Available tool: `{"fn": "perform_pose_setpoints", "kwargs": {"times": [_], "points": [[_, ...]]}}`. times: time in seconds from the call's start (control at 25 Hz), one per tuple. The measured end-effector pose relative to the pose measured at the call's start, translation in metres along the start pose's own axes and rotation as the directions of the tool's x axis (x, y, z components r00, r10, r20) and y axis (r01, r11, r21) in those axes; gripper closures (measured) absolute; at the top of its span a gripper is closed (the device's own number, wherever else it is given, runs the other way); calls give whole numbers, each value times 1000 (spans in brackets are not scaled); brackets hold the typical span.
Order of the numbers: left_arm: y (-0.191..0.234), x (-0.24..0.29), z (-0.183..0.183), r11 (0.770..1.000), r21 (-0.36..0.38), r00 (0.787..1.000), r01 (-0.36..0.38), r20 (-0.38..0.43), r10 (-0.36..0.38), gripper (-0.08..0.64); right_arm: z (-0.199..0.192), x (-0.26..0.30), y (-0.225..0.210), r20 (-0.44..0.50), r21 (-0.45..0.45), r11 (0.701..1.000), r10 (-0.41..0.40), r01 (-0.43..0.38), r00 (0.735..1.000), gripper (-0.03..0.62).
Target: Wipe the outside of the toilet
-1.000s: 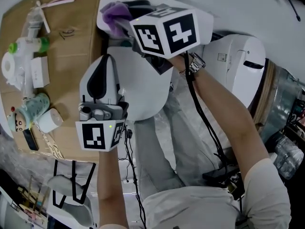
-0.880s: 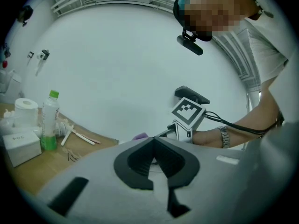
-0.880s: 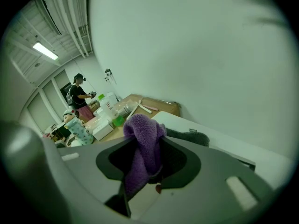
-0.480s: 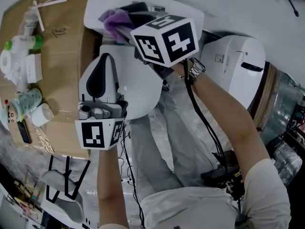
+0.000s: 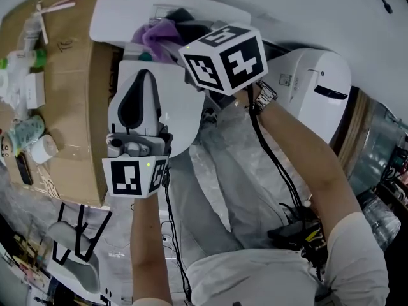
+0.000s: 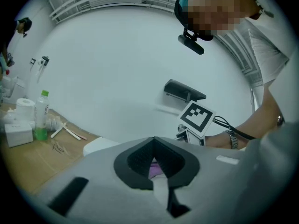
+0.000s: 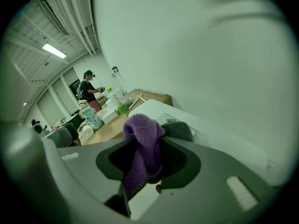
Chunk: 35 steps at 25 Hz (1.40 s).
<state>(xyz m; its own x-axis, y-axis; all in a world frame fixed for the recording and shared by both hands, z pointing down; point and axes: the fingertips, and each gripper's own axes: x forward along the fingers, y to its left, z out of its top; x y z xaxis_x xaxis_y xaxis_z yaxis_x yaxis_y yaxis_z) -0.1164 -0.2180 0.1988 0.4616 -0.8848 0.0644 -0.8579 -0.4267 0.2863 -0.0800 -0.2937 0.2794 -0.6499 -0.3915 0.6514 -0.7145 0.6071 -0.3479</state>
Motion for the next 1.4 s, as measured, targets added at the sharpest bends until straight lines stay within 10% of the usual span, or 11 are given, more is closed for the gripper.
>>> {"fn": "perform_pose_setpoints", "kwargs": {"times": [0.72, 1.4], "points": [[-89, 67, -22, 998, 22, 998, 57, -33, -57, 555, -31, -79, -92, 42, 83, 997, -10, 6, 999, 442], [-97, 72, -43, 989, -17, 985, 149, -80, -150, 555, -61, -134, -171, 86, 292, 933, -245, 211, 966, 442]]}}
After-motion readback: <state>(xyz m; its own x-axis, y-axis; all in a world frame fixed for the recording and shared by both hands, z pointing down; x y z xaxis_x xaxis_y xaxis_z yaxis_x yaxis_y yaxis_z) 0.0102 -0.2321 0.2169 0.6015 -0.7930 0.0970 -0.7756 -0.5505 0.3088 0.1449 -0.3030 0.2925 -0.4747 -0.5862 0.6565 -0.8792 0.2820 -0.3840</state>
